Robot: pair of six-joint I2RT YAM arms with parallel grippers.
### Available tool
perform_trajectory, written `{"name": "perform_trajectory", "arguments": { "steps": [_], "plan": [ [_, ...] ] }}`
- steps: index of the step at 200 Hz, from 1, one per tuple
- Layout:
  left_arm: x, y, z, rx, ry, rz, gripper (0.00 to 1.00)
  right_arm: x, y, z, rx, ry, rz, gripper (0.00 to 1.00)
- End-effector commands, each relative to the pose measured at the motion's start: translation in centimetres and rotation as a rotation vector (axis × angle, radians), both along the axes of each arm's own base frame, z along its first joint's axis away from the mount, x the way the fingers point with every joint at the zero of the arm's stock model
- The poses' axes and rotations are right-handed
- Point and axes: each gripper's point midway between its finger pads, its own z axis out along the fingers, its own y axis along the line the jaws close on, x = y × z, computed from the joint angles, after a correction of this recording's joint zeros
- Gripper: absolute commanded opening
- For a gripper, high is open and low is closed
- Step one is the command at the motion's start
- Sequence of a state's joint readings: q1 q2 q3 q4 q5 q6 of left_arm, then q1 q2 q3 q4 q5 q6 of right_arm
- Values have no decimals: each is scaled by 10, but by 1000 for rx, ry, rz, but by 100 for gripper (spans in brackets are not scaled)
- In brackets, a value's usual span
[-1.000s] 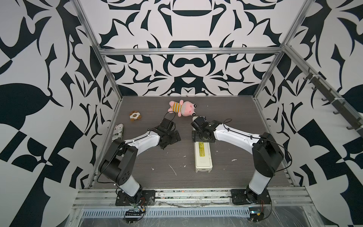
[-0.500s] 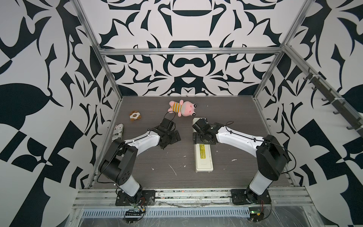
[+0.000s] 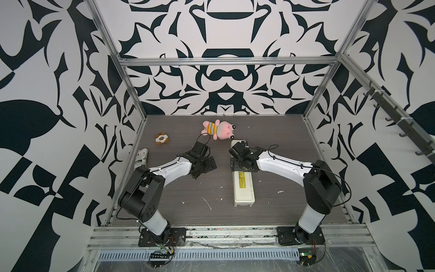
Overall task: Put plastic wrap rolls into dispensers
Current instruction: Close the lid on the plastic wrap cutting box.
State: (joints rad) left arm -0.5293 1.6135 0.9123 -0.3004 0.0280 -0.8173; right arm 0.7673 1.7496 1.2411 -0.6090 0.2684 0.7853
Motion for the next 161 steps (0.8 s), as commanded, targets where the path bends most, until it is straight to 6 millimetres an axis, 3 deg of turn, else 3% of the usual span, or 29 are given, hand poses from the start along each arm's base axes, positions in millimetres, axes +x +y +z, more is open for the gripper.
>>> {"name": "perform_trajectory", "arguments": {
  "steps": [1, 42, 75, 107, 137, 161],
  "plan": [
    [1, -5, 9, -24, -2, -27, 96, -2, -12, -16, -34, 12, -37, 91],
    [-10, -32, 41, -213, -60, -133, 94, -8, -17, -16, -32, 17, -49, 91],
    [-34, -58, 75, -438, -101, -261, 93, -15, -13, -12, 0, 27, -44, 91],
    [-65, -68, 70, -490, -34, -346, 91, -17, -12, -14, 4, 42, -37, 91],
    [-100, -97, 65, -526, -3, -471, 90, -18, -10, -17, 4, 51, -28, 91],
    [-115, -118, 61, -559, 11, -517, 90, -19, -10, -18, 2, 47, -23, 91]
  ]
}}
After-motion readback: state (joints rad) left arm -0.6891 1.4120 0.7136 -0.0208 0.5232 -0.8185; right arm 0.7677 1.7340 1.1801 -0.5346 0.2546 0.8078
